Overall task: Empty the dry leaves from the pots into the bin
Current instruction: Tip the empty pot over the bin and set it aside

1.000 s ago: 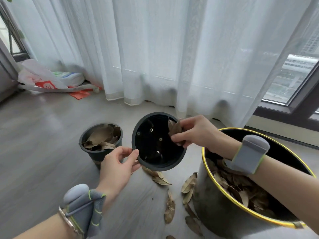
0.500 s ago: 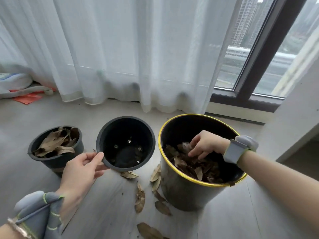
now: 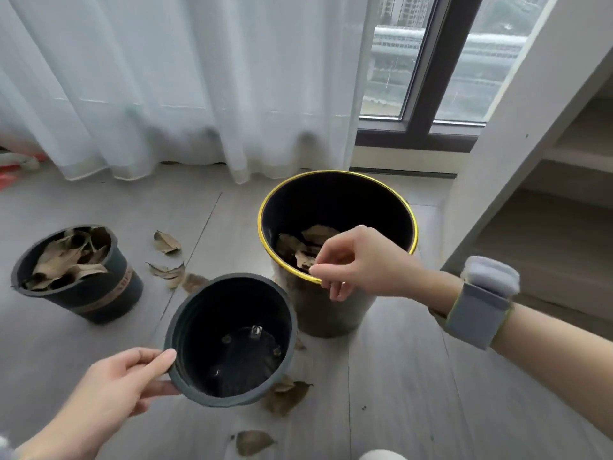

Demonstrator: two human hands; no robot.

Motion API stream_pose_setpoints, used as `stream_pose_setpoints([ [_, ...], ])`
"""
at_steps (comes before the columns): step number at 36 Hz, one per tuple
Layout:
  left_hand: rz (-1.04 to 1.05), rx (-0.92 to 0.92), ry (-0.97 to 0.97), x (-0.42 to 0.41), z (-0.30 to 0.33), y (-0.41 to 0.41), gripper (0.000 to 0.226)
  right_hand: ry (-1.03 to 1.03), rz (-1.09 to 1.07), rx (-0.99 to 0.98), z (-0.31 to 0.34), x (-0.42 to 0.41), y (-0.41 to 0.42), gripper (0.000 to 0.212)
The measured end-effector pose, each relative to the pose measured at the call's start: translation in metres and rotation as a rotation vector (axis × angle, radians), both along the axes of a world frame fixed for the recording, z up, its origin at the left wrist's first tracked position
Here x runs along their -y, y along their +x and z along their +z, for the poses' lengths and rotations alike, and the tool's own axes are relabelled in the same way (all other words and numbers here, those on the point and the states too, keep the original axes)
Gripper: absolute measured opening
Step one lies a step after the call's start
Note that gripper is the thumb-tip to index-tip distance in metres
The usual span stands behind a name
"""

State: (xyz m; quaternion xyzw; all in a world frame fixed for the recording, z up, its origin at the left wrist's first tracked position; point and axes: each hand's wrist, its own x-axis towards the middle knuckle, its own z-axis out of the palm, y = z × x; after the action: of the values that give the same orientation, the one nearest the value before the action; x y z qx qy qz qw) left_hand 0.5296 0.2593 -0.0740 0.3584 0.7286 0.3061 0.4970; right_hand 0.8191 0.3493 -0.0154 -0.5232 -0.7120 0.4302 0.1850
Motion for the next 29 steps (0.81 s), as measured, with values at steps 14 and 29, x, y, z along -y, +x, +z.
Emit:
stream_pose_setpoints([
  [14, -0.487, 0.104, -0.172, -0.013, -0.022, 0.111, 0.019, -0.035, -0.411, 0.160, -0.071, 0.105, 0.086, 0.020],
  [29, -0.766, 0.049, 0.102, -0.073, -0.065, 0.296, 0.020, 0.065, -0.929, 0.415, -0.111, 0.096, 0.218, 0.023],
])
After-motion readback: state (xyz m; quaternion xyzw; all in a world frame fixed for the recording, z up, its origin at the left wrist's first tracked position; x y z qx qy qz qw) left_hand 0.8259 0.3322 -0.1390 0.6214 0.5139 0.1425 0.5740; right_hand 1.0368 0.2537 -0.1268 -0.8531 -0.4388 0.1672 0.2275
